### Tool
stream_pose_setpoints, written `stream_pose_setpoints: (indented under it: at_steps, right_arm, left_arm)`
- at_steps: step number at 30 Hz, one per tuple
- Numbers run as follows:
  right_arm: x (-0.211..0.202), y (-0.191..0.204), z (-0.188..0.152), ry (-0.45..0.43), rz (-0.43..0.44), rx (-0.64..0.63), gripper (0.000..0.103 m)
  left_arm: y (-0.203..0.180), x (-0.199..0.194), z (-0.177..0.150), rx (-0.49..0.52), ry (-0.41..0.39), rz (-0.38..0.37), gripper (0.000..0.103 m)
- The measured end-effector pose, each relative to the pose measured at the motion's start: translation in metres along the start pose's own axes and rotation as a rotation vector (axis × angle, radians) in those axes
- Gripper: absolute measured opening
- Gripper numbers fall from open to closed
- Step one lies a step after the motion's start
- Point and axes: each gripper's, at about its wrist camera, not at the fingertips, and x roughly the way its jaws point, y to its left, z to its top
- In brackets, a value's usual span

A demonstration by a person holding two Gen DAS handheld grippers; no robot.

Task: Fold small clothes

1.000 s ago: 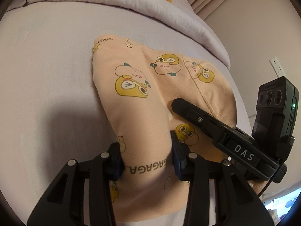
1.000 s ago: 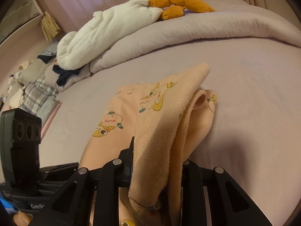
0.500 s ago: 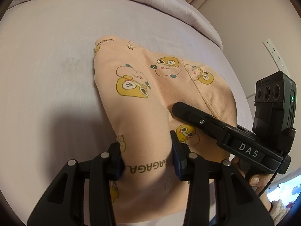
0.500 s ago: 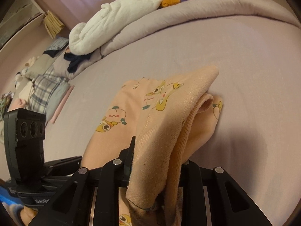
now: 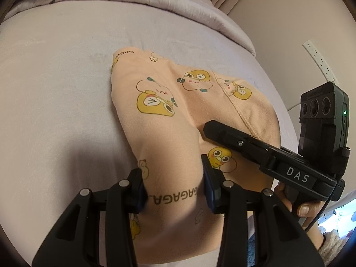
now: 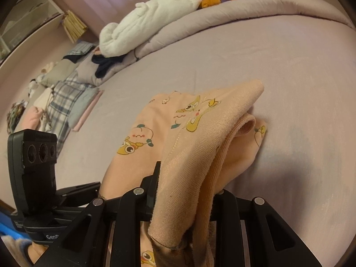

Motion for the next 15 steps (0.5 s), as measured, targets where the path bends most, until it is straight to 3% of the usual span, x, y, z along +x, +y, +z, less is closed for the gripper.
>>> stream_pose_setpoints:
  at_steps: [15]
  right_arm:
    - [-0.035, 0.051, 0.003, -0.112, 0.071, -0.143, 0.027]
  left_arm:
    - [0.002, -0.081, -0.020, 0.008, -0.165, 0.001, 0.041]
